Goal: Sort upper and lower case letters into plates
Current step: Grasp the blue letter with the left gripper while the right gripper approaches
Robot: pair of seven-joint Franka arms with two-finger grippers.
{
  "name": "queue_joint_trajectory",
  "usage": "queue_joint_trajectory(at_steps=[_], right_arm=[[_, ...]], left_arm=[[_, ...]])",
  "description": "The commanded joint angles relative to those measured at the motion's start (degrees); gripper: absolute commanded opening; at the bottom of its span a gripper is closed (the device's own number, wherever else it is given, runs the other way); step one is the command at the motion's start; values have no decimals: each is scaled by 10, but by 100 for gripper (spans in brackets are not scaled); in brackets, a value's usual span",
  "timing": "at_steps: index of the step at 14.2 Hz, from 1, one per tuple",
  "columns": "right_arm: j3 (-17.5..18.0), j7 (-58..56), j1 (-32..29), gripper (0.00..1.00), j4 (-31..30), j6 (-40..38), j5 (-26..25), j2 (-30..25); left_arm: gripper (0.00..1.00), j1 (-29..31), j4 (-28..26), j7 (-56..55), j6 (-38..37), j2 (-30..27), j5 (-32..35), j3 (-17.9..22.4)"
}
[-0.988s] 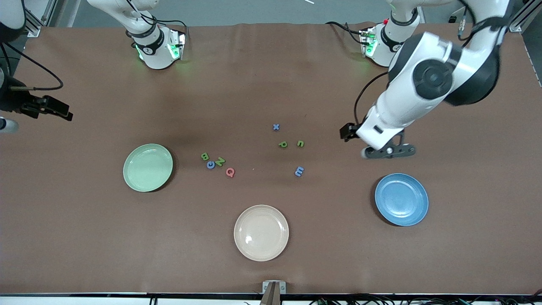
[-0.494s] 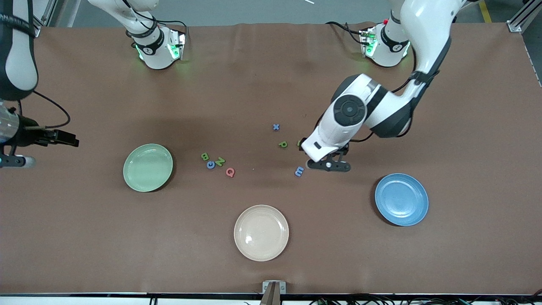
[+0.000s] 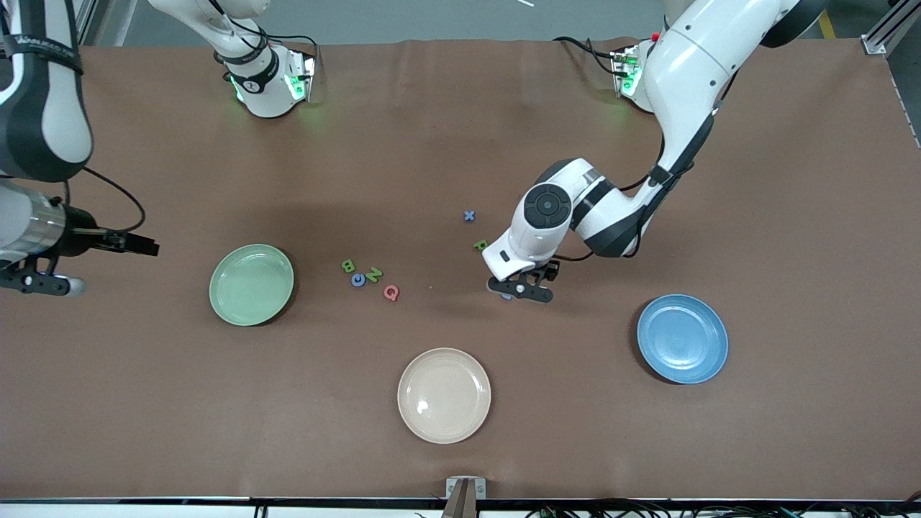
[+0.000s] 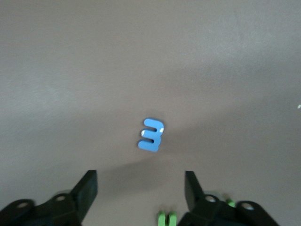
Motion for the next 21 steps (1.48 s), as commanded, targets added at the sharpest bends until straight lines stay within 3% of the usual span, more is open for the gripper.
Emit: queue_joint_trajectory(at_steps=[1,12,17,20,21], right_arm=[[-2,35,22,100,-17,8,4,-12],[-2,54,26,100,-38,18,46,-15],[-1,65,30,100,-93,64,54,-37],[-2,97,51,100,-128,100,59,-52],[-1,110,57,100,-144,116,59,-58]], left_arm=[[76,-11,12,-2,13,22,62,2],[69,-29,45,-2,38,76,121,9],[63,-29,45,-2,58,83,122,18],[52,-29,45,-1,58,83,123,20],[42,-29,45,0,58,82,123,20]])
